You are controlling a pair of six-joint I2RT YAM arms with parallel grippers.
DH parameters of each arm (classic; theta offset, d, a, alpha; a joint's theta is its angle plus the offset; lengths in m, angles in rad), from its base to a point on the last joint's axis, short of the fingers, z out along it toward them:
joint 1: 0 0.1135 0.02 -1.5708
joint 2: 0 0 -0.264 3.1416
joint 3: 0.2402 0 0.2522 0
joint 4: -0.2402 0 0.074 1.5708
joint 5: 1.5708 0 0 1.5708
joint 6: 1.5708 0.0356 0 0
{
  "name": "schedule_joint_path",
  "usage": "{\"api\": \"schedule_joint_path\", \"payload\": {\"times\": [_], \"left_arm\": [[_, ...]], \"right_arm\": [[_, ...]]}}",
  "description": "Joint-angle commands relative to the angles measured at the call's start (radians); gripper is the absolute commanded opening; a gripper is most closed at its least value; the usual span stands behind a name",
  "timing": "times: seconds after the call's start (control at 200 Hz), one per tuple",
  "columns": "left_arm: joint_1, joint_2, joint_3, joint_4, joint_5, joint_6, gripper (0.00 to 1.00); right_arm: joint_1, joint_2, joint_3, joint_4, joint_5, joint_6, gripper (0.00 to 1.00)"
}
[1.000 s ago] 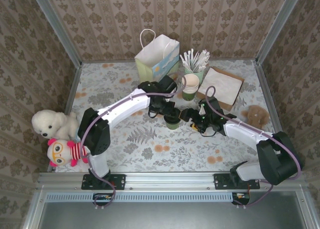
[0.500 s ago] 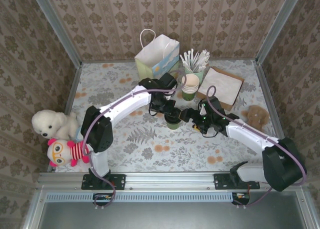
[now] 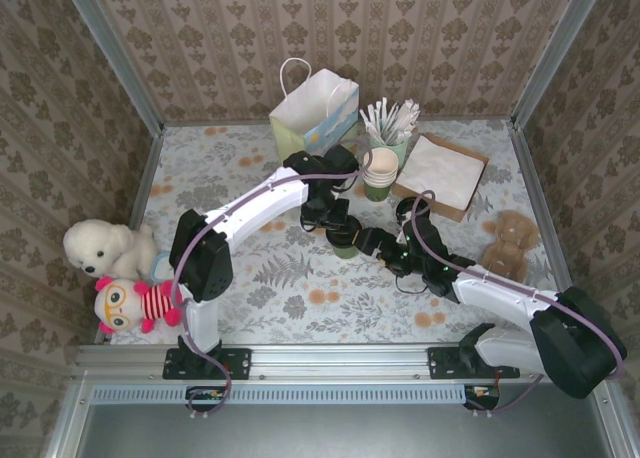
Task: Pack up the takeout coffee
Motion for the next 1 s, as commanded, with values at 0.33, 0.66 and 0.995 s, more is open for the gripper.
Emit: {"api": "schedule_joint_path", "payload": {"times": [0.33,0.66,0.995], "left_arm": [[-0.007,0.018,-0.012,-0.07,-0.056,-0.158,0.0],[-0.026,0.038,0.01,-0.058,-0.039,-0.146,0.0],[-0.042,0.07,-0.08,-0.04,-0.007,-0.121,0.0]], "right_arm": [[0.047,0.091,-0.033,0.227,0.037,0.011,0.99],[0.047,0.134,-0.055,0.212,0.076,0.006,0.99],[0.044,0.229,-0.093,0.085,0.087,-0.033,0.98]]}}
